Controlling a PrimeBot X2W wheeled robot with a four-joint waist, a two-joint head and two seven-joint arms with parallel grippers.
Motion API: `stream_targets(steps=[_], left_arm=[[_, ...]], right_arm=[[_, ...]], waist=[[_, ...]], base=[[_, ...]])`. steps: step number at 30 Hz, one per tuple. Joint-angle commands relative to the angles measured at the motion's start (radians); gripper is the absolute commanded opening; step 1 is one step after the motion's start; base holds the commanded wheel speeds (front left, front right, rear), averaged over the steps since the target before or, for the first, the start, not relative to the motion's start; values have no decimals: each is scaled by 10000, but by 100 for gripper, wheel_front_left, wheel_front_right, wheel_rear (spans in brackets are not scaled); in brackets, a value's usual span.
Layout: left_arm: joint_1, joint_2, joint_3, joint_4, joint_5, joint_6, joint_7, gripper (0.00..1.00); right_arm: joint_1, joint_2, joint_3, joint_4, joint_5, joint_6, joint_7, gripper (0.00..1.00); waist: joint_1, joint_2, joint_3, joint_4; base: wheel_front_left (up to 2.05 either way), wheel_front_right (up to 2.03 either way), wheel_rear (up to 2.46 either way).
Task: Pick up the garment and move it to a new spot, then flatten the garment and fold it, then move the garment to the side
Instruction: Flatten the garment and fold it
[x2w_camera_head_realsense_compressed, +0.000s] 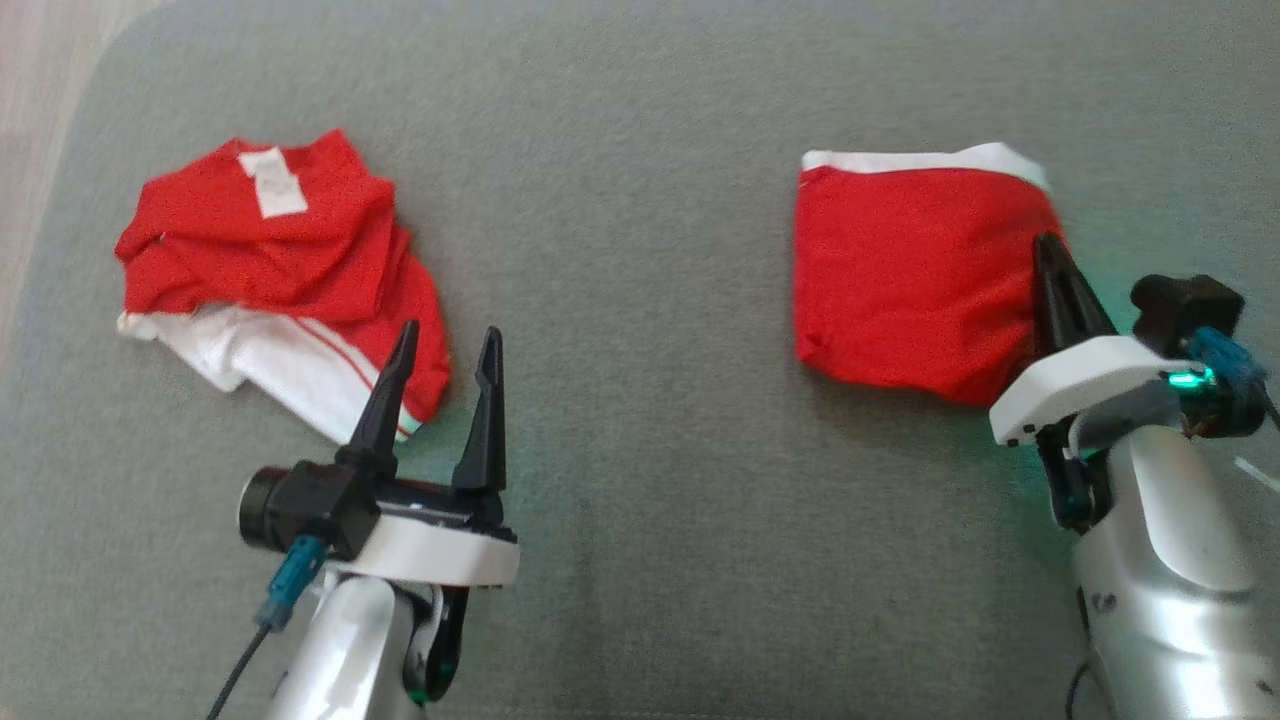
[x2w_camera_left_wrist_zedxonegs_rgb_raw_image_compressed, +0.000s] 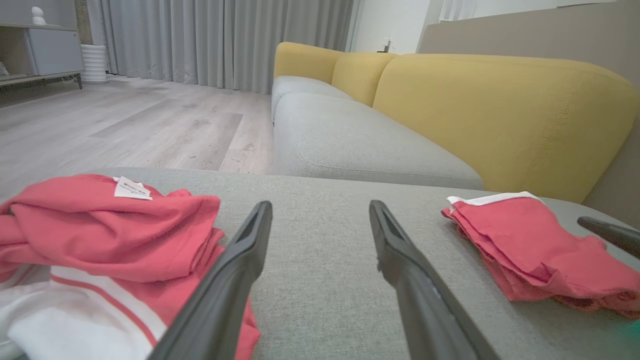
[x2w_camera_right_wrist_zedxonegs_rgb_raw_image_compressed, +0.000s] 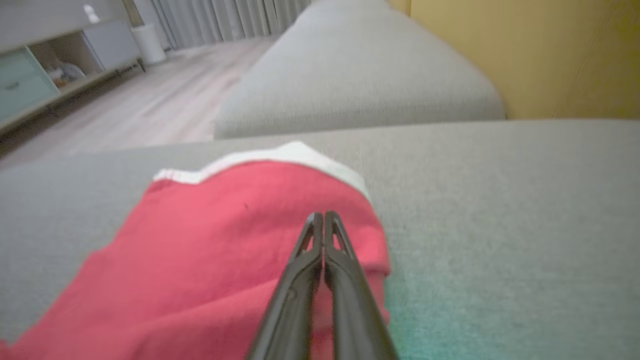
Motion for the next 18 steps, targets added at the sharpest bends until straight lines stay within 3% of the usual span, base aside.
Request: stream_targets(steps=[1,5,18], left_arm=[[-365,37,198,-353,-35,49,-65,100],[-565,37,144,-342,-83,62,-65,100],[-800,37,110,-340,-282,188,-65,100]], right_arm=[[-225,48,187,-204,-89,-7,20,0],[-878,62,78,669,-392,-7,206,0],[-2295,195,728,2177,-753,-7,-884,0]], waist=[[-3,0,303,302],[-3,0,529,495],[-3,0,621,785]], base=[[0,0,0],[0,0,0],[0,0,0]])
